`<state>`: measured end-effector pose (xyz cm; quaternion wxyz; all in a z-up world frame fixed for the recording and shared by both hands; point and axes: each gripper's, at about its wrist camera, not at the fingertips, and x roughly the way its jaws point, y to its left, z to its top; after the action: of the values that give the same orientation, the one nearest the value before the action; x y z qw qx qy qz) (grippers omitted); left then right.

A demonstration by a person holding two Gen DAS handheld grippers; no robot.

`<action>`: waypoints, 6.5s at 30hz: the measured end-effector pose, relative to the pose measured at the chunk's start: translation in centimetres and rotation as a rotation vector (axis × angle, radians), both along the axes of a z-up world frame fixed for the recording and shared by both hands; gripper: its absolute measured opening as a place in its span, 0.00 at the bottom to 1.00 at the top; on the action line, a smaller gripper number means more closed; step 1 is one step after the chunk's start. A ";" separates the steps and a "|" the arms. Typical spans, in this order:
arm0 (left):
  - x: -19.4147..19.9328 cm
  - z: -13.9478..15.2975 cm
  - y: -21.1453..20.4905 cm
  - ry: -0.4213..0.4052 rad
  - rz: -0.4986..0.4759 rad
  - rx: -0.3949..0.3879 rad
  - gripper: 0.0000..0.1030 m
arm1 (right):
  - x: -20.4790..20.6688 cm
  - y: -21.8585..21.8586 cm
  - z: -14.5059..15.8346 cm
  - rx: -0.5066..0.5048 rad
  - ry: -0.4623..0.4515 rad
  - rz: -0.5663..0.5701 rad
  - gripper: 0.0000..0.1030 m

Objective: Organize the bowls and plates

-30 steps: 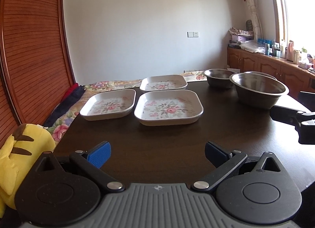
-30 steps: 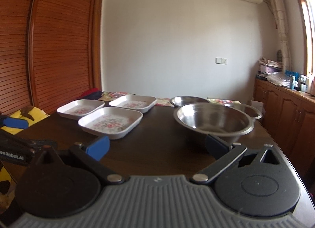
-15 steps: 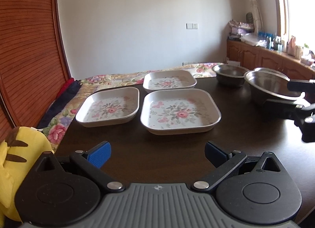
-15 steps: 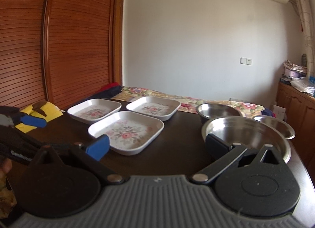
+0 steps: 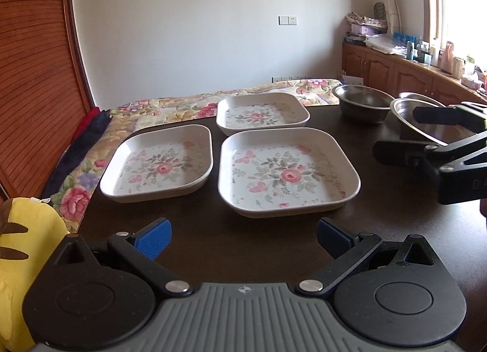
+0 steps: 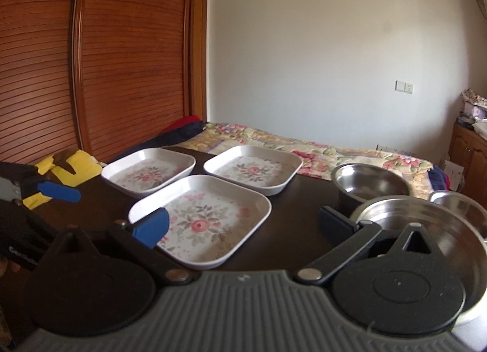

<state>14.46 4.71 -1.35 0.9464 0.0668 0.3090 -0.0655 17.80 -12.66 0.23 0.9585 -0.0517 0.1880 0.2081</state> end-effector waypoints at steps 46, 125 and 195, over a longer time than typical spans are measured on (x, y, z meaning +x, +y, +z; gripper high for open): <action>7.0 -2.1 2.5 0.048 0.007 -0.159 0.25 | 6.5 1.5 -3.5 -0.011 0.249 0.074 0.43; -6.4 -1.9 5.7 0.019 0.026 -0.199 0.12 | -4.5 2.5 -3.1 0.070 0.260 0.099 0.17; 5.0 0.6 13.5 -0.077 0.112 -0.156 0.35 | 8.4 9.9 0.7 -0.038 0.172 0.190 0.25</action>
<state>19.48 18.24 -0.79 0.9621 -0.0223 0.2698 -0.0338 26.24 -2.76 0.93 0.9137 -0.0693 0.2674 0.2982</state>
